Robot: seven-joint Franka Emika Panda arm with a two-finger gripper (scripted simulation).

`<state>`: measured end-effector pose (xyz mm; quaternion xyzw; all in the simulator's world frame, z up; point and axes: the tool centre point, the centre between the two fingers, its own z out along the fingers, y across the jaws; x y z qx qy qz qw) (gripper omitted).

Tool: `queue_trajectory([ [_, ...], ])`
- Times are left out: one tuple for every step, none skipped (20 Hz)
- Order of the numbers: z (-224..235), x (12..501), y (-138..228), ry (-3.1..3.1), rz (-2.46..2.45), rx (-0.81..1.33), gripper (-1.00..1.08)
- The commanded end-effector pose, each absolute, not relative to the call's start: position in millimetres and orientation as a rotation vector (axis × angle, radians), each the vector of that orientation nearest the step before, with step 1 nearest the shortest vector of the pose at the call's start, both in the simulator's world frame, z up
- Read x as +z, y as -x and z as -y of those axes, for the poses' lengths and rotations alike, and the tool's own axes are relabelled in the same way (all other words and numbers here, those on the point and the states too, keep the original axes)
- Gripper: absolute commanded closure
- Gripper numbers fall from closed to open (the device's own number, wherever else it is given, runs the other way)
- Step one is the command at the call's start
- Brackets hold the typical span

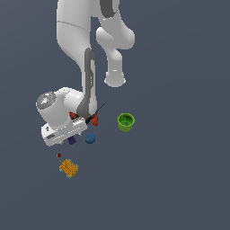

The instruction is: Pick up a designated object from a clutter of objects.

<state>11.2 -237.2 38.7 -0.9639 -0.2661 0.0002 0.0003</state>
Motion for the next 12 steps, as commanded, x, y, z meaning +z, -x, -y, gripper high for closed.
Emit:
queue_trajectory([
  [237.2, 28.5, -11.1, 3.028, 0.837, 0.0, -0.92],
  [237.4, 25.9, -11.2, 3.028, 0.837, 0.0, -0.92],
  [237.6, 24.0, -11.4, 3.028, 0.837, 0.0, -0.92],
  [237.4, 22.9, -11.8, 3.028, 0.838, 0.0, -0.92],
  [237.5, 22.2, -12.0, 3.028, 0.838, 0.0, -0.92],
  [237.6, 22.0, -12.1, 3.028, 0.838, 0.0, -0.92],
  [237.6, 22.0, -12.1, 3.028, 0.838, 0.0, 1.08],
  [237.6, 22.0, -12.1, 3.028, 0.838, 0.0, 1.08],
  [237.6, 22.0, -12.1, 3.028, 0.838, 0.0, 1.08],
  [237.6, 22.0, -12.1, 3.028, 0.838, 0.0, 1.08],
  [237.6, 22.0, -12.1, 3.028, 0.838, 0.0, 1.08],
  [237.6, 22.0, -12.1, 3.028, 0.838, 0.0, 1.08],
])
